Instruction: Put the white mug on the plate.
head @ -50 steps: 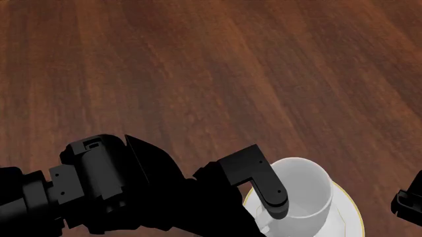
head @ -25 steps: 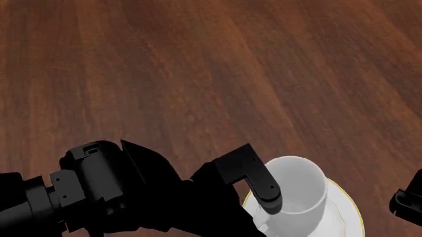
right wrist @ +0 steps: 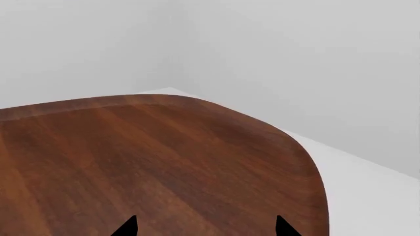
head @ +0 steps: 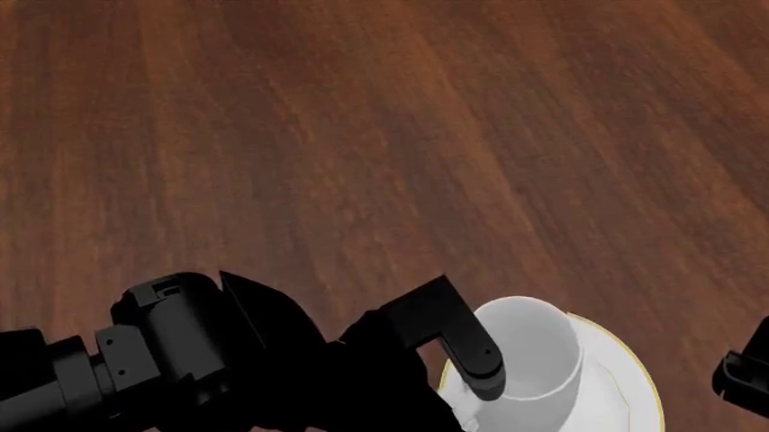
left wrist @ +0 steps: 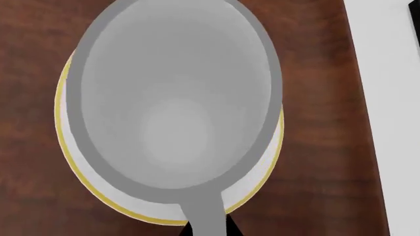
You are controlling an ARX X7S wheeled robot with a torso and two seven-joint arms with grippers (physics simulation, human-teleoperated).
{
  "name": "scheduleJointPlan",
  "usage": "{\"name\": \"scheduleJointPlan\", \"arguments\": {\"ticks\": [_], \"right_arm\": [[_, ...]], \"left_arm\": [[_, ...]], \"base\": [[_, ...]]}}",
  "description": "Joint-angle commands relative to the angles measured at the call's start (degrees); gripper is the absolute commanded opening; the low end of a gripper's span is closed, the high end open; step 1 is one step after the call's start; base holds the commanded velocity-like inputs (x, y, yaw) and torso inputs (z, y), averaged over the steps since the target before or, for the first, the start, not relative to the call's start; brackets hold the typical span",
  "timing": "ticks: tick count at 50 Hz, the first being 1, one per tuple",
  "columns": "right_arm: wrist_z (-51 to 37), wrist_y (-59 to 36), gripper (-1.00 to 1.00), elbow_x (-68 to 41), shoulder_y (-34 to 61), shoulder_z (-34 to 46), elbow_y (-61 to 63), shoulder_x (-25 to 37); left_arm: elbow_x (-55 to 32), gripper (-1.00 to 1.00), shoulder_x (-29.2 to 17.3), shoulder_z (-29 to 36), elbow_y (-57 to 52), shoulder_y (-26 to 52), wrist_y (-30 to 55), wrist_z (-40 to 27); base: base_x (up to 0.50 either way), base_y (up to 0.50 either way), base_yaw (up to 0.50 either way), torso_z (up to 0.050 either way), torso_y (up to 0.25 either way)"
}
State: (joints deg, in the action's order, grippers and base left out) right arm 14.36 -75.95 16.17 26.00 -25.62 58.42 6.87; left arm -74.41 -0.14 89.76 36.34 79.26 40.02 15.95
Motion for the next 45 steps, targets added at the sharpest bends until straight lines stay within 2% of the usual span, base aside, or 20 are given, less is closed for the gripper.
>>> {"name": "scheduleJointPlan", "arguments": {"ticks": [1, 29, 30, 45], "right_arm": [[0.71, -0.20, 1.00, 1.16, -0.06, 0.04, 0.41, -0.54], [1.65, -0.52, 1.00, 2.57, 0.74, 0.79, 0.26, -0.59], [1.68, -0.54, 1.00, 2.61, 0.79, 0.88, 0.26, -0.57], [2.09, -1.14, 1.00, 3.43, 1.34, 1.70, 0.53, -0.54]], "left_arm": [[1.75, -1.00, 0.13, -0.68, 0.51, -1.33, 0.90, 0.07], [2.68, -1.00, 0.13, -0.85, 0.84, -2.16, 1.72, 2.50], [3.37, 1.00, 0.13, -0.67, 0.56, -1.98, 2.43, 2.96], [3.38, 1.00, 0.13, -0.84, 0.21, -1.28, 2.03, 2.18]], "base": [[0.00, 0.00, 0.00, 0.000, 0.000], [0.00, 0.00, 0.00, 0.000, 0.000], [0.00, 0.00, 0.00, 0.000, 0.000], [0.00, 0.00, 0.00, 0.000, 0.000]]}}
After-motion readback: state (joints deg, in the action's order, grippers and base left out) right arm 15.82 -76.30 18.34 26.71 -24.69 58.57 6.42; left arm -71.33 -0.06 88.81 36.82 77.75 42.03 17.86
